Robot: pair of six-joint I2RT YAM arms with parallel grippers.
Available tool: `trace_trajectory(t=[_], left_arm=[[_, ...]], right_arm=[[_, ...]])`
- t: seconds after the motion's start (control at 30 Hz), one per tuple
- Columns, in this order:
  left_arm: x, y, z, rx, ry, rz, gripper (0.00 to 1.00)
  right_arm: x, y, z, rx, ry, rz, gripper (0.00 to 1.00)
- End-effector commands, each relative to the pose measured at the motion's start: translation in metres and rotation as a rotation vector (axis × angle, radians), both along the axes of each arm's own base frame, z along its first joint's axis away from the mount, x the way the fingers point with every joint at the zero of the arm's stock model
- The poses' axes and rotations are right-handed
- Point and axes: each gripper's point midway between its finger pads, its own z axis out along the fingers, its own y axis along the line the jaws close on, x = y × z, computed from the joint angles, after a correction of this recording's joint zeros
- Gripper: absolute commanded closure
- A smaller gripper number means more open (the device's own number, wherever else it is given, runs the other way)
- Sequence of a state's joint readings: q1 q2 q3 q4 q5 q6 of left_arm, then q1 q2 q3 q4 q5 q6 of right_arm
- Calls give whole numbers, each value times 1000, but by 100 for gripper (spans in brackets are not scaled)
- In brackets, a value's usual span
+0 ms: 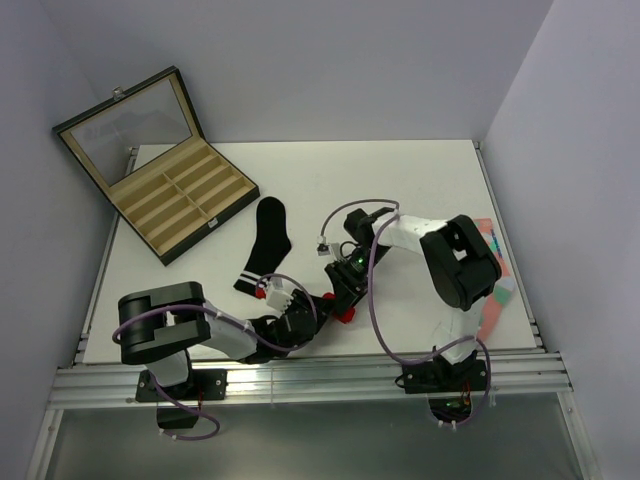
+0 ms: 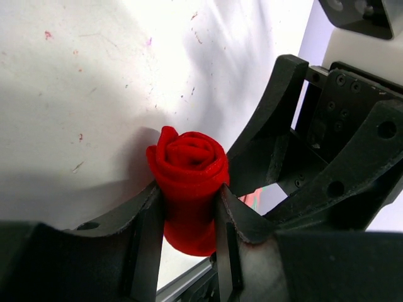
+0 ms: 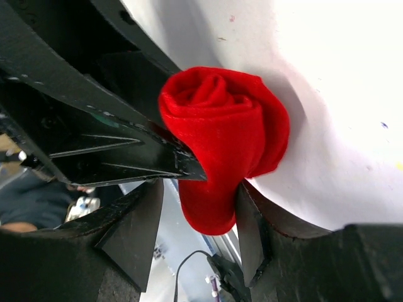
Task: Roll the socks
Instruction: Pick up the sock at the center of the board.
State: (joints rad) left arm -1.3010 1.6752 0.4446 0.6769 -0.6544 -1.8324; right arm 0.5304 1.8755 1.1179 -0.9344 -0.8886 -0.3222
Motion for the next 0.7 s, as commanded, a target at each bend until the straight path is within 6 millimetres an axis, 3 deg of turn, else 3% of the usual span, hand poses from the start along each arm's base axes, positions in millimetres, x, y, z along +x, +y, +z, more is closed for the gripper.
trace_trajectory(t=[0.0,0.27,0.67], left_arm=[[9,-3,18,-27,-36,17,100],[7,-1,9,-12,-13,16,100],[10,10,17,59,-63,-59,100]], right_arm=[[4,-5,6,-45,-65,-32,44],[18,-20,-2,-112,-152,-67,44],[38,-28,14,-129,-259,-83,44]])
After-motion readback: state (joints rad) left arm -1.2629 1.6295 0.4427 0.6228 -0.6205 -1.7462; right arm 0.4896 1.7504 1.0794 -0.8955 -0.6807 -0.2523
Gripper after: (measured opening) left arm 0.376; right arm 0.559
